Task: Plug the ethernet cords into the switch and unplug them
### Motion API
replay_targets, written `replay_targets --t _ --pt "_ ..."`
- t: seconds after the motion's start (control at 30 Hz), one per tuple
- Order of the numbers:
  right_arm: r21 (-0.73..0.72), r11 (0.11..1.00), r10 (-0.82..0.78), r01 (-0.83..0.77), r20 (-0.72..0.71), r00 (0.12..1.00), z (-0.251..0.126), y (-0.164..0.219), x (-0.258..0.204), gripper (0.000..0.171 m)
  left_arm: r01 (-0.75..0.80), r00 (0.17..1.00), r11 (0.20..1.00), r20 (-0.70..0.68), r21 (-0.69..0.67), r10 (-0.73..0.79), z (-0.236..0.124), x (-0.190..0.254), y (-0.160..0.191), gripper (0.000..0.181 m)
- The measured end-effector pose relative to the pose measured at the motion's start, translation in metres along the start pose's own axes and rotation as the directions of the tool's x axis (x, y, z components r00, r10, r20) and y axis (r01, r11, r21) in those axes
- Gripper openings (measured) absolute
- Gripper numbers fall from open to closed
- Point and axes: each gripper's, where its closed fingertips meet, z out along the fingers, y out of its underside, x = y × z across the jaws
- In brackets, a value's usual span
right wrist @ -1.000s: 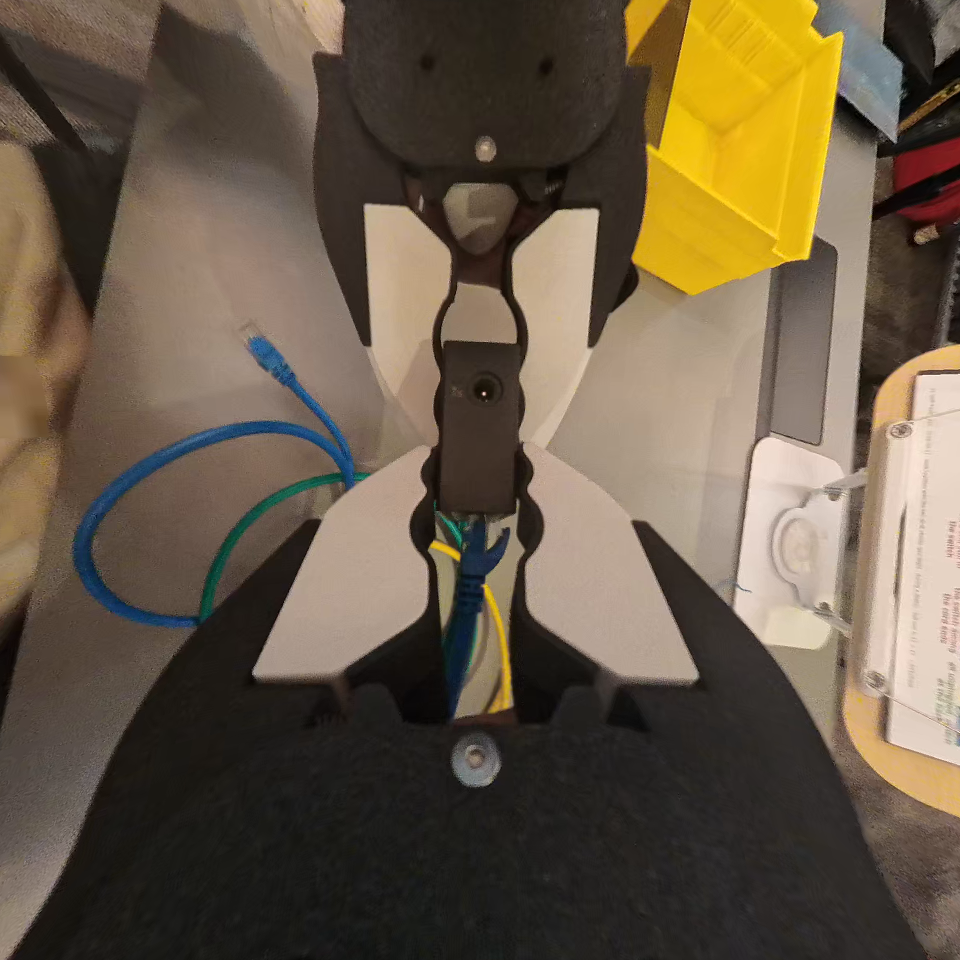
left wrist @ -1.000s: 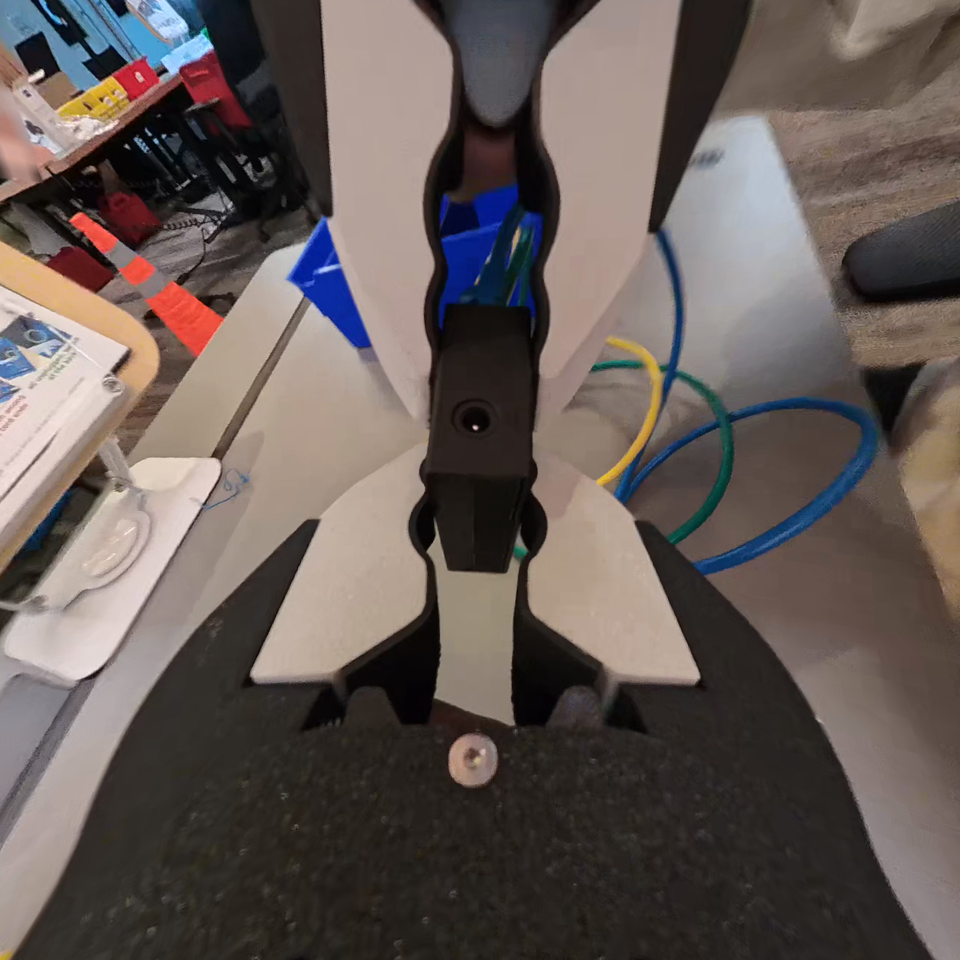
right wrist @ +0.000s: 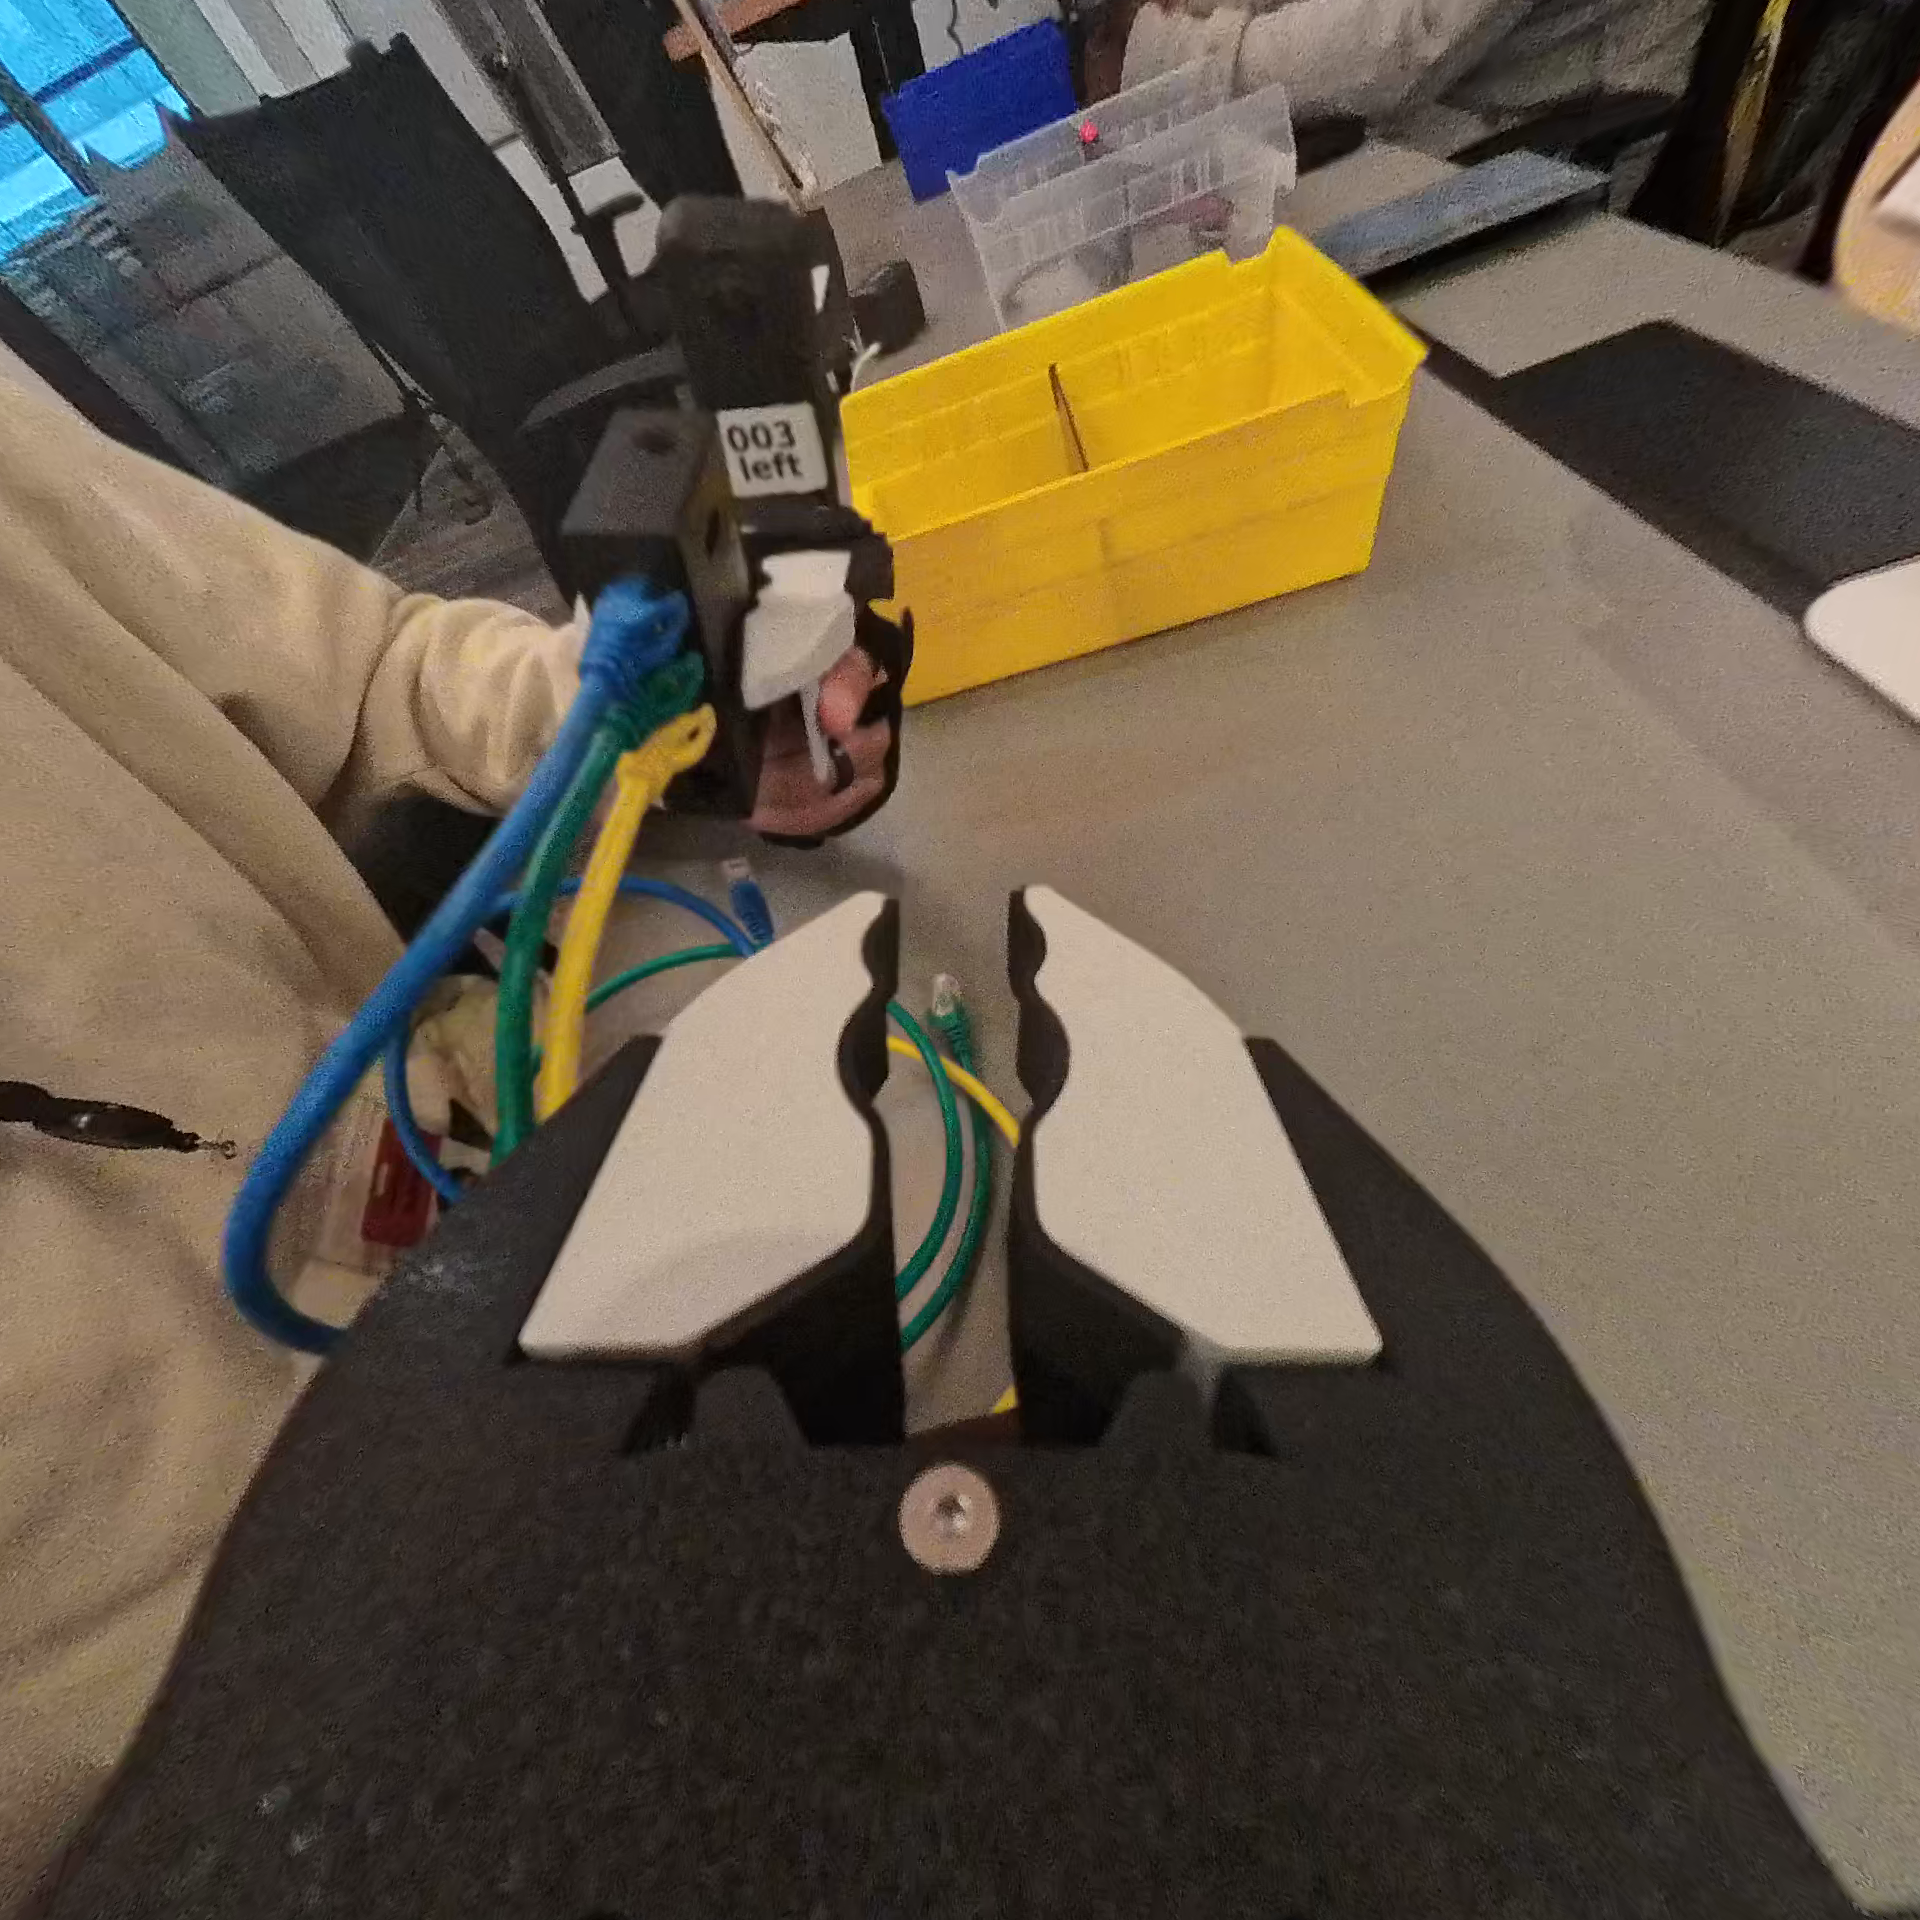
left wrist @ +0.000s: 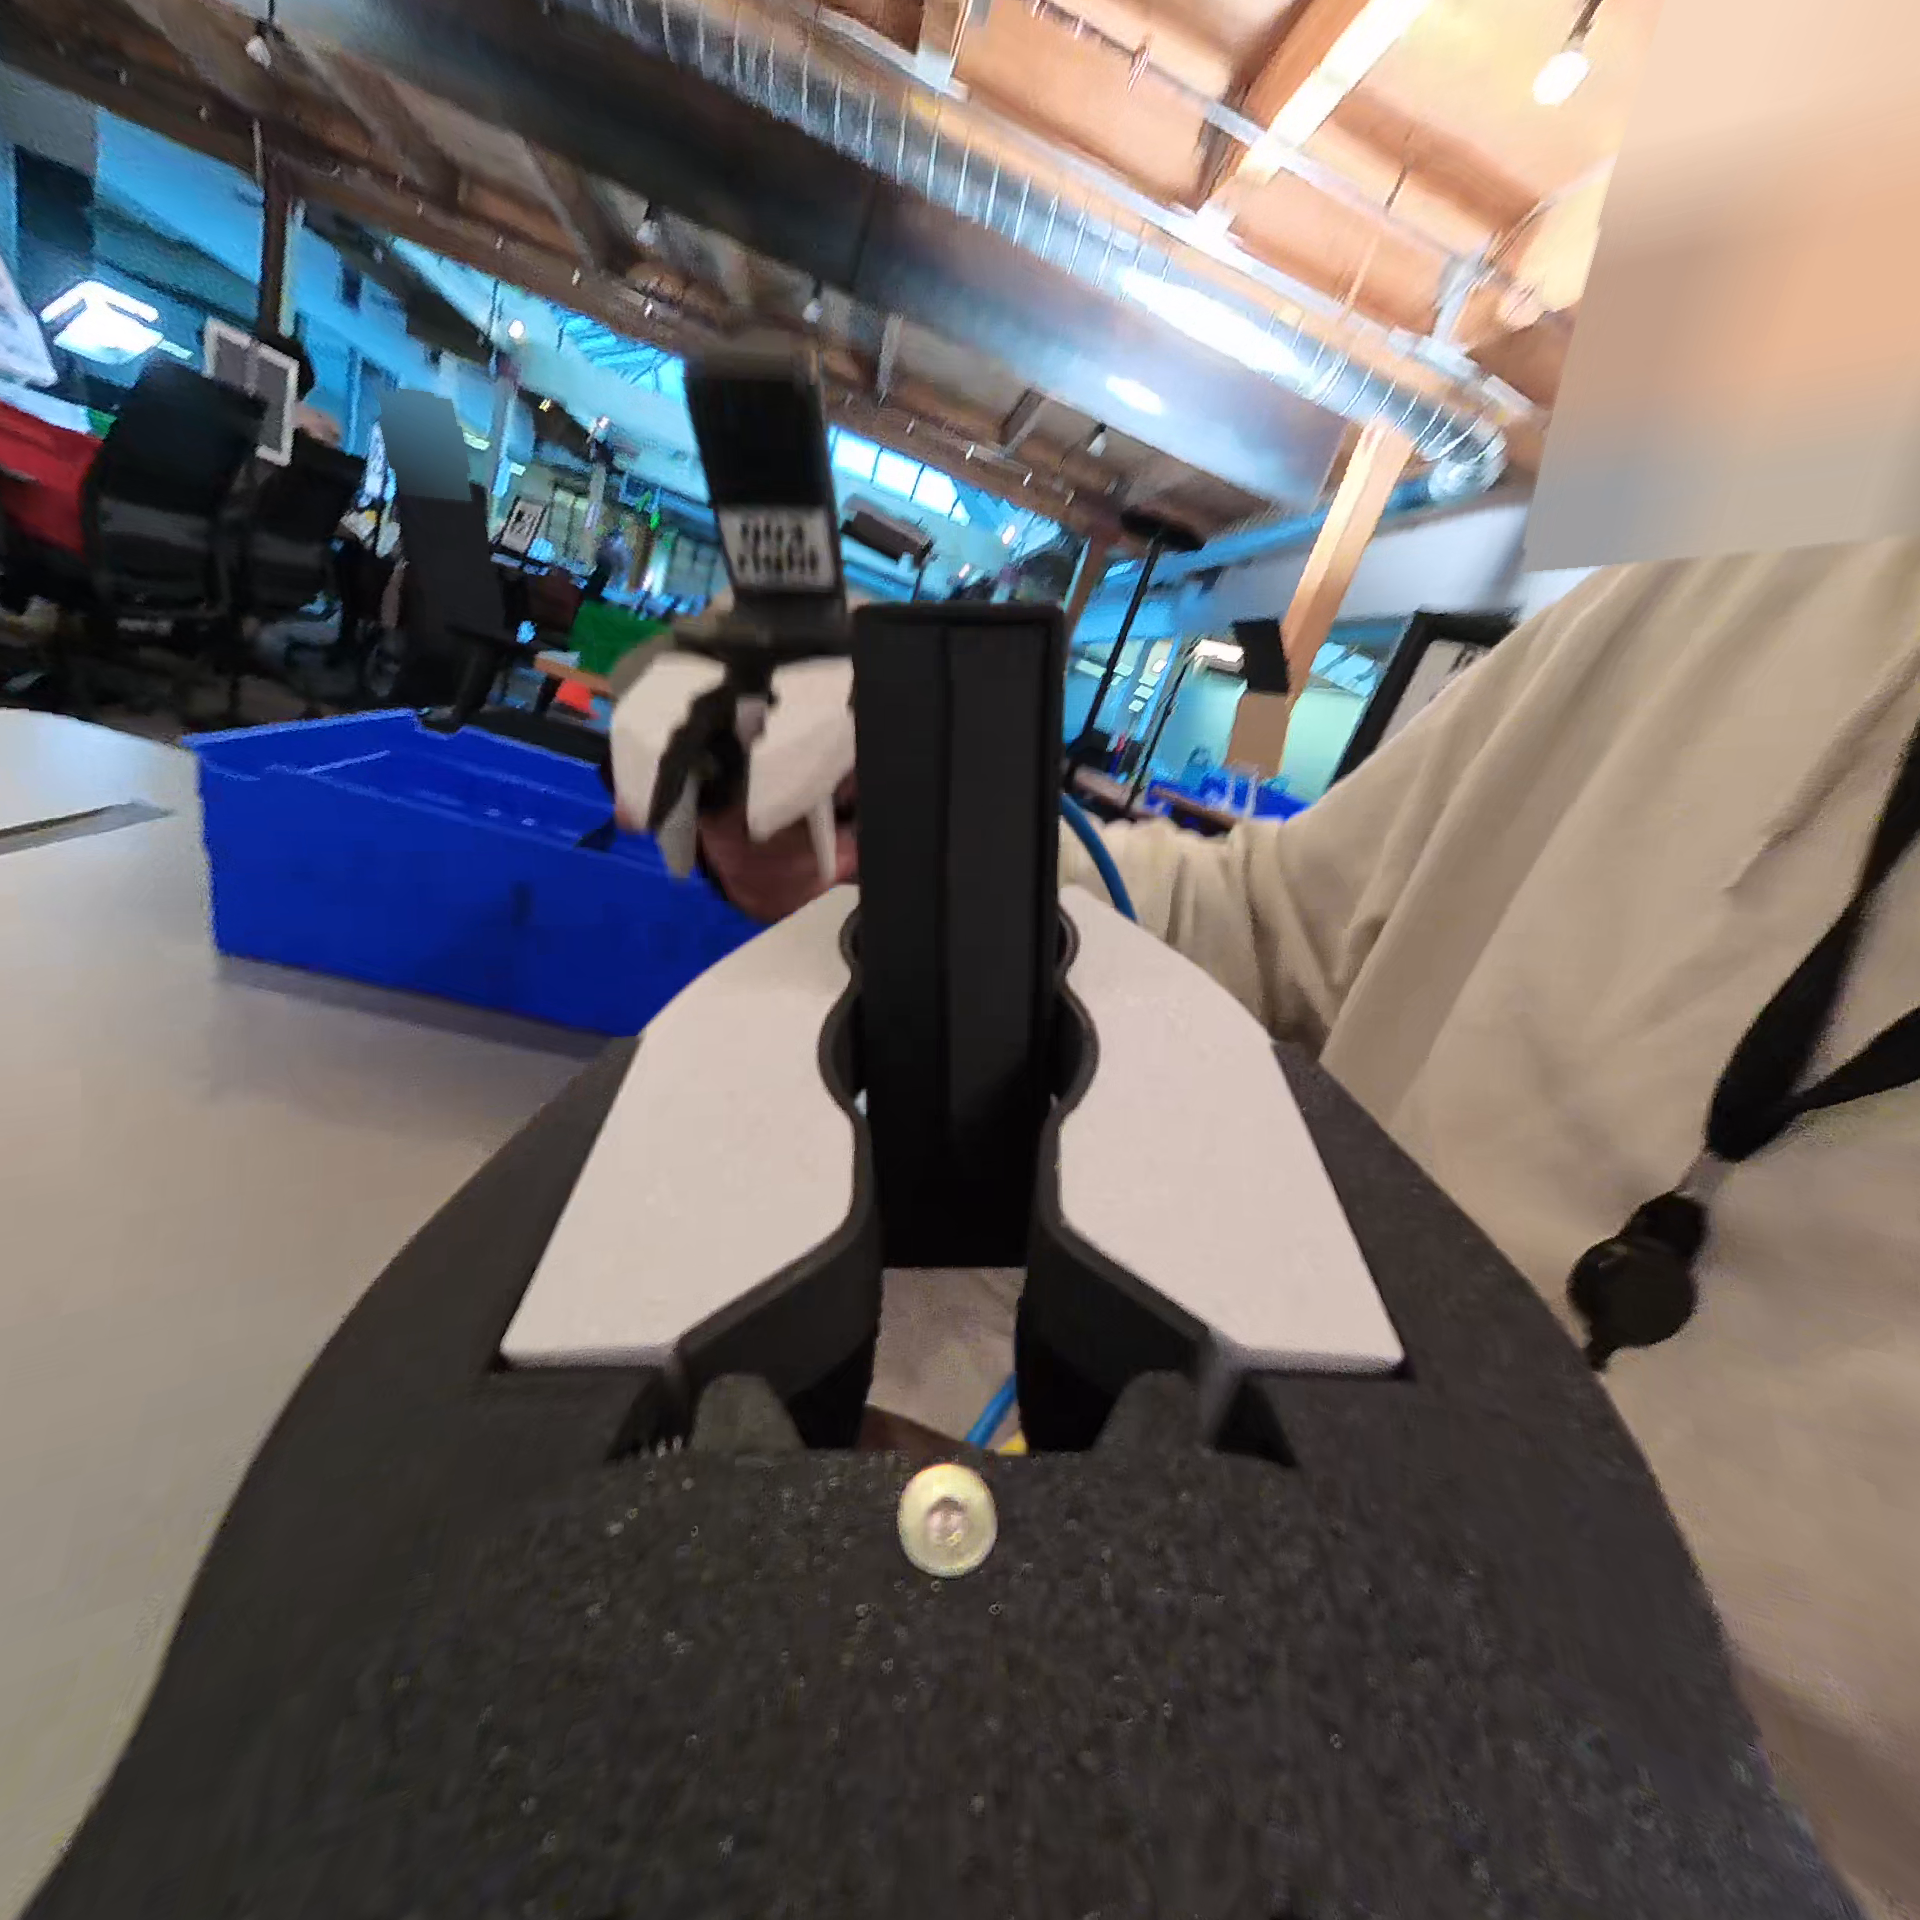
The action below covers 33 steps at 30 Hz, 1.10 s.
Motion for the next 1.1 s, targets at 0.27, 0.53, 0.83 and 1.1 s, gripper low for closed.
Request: replay_targets --t 0.27,0.53,0.83,1.1 --pt "0.270 0.962 0.090 -0.037 -0.188 0.978 -0.028 0.003 -0.001 0.021 0.033 0.999 0.999 0.031 0.015 -0.034 0.003 -0.012 0.000 0.030" --pt "0.246 0.969 -0.008 0.015 -0.030 1.000 0.021 0.024 -0.046 0.018 0.143 0.990 0.981 -0.010 0.130 -0.143 0.003 -0.018 -0.009 0.030" --pt "0.344 0.937 0.144 -0.060 -0.224 0.964 -0.023 0.011 -0.015 0.031 0.120 0.985 0.976 0.102 0.180 -0.140 -0.012 -0.034 -0.015 0.030" --pt "0.457 0.814 0.394 -0.359 0.020 0.919 0.007 -0.012 -0.104 0.022 0.078 0.956 0.981 0.266 0.176 -0.124 -0.018 -0.055 -0.014 0.030"
